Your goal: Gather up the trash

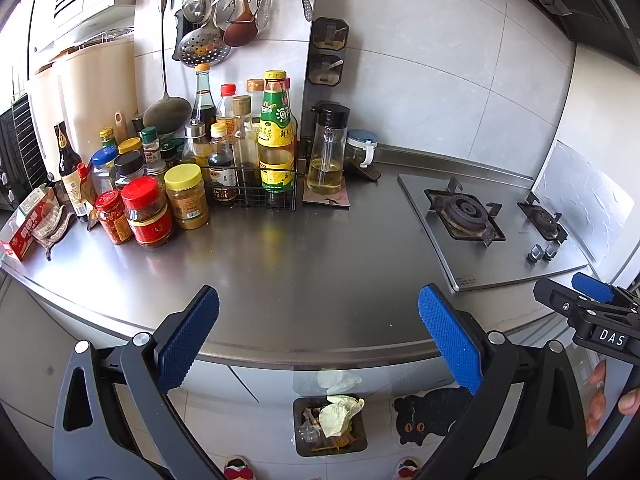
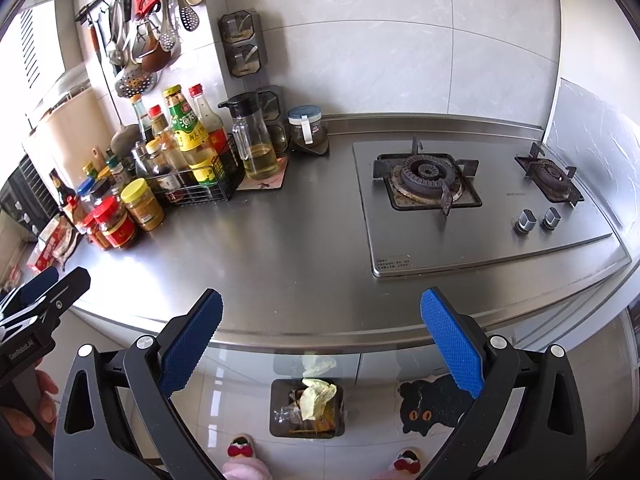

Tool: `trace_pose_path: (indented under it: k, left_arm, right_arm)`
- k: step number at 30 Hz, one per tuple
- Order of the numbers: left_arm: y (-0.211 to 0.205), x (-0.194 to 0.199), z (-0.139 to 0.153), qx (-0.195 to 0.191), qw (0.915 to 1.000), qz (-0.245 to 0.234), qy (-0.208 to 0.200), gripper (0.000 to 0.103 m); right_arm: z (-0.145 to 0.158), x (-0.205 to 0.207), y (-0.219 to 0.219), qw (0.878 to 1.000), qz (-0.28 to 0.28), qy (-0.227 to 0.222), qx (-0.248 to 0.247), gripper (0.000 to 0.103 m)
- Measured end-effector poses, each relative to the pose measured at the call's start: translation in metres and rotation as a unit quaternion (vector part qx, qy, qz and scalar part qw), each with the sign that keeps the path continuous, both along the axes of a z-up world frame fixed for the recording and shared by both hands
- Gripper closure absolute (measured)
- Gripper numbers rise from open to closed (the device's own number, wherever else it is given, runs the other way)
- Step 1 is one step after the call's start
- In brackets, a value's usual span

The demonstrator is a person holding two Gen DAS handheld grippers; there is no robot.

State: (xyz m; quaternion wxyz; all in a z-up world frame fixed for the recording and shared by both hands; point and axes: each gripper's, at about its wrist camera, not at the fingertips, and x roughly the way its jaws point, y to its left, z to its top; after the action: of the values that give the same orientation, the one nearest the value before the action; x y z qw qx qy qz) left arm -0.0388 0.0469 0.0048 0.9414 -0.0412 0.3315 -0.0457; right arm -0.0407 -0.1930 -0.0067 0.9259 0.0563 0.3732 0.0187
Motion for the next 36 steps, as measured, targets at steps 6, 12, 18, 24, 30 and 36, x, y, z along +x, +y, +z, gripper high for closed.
trace_pose_path:
  k: [6, 12, 18, 24, 30, 36]
  left_arm:
    - [-0.0025, 0.0024, 0.0001, 0.001, 1.0000, -0.002, 0.004, 0.008]
    - [-0.0038, 0.0023, 0.0000, -0.004, 0.9999, -0.007, 0.007, 0.008]
    - [-0.0034, 0.0024, -0.0004, -0.004, 0.9999, -0.006, 0.009, 0.008]
    - [-0.0020, 0.0043, -0.0010, -0.005, 0.9999, -0.006, 0.010, 0.008]
    - [-0.0032, 0.0057, -0.0017, -0.004, 0.9999, -0.006, 0.012, 0.008]
    - [-0.0022, 0.0059, -0.0026, -0.004, 0.9999, -0.004, 0.012, 0.008]
  right_arm:
    - [0.0078, -0.0002, 0.0042, 1.000, 0.004, -0.015, -0.011, 0.003]
    - [0.0069, 0.0015, 0.0059, 1.000, 0.009, -0.013, -0.008, 0.003]
    - [0.0062, 0.0030, 0.0093, 1.000, 0.012, -0.012, -0.007, 0.003]
    - [0.0061, 0.0043, 0.0087, 1.000, 0.010, -0.013, -0.007, 0.003]
    - [0.0054, 0.0056, 0.0065, 1.000, 0.008, -0.012, -0.007, 0.003]
    - [0.0046, 0.0058, 0.0066, 1.000, 0.009, -0.010, -0.007, 0.003]
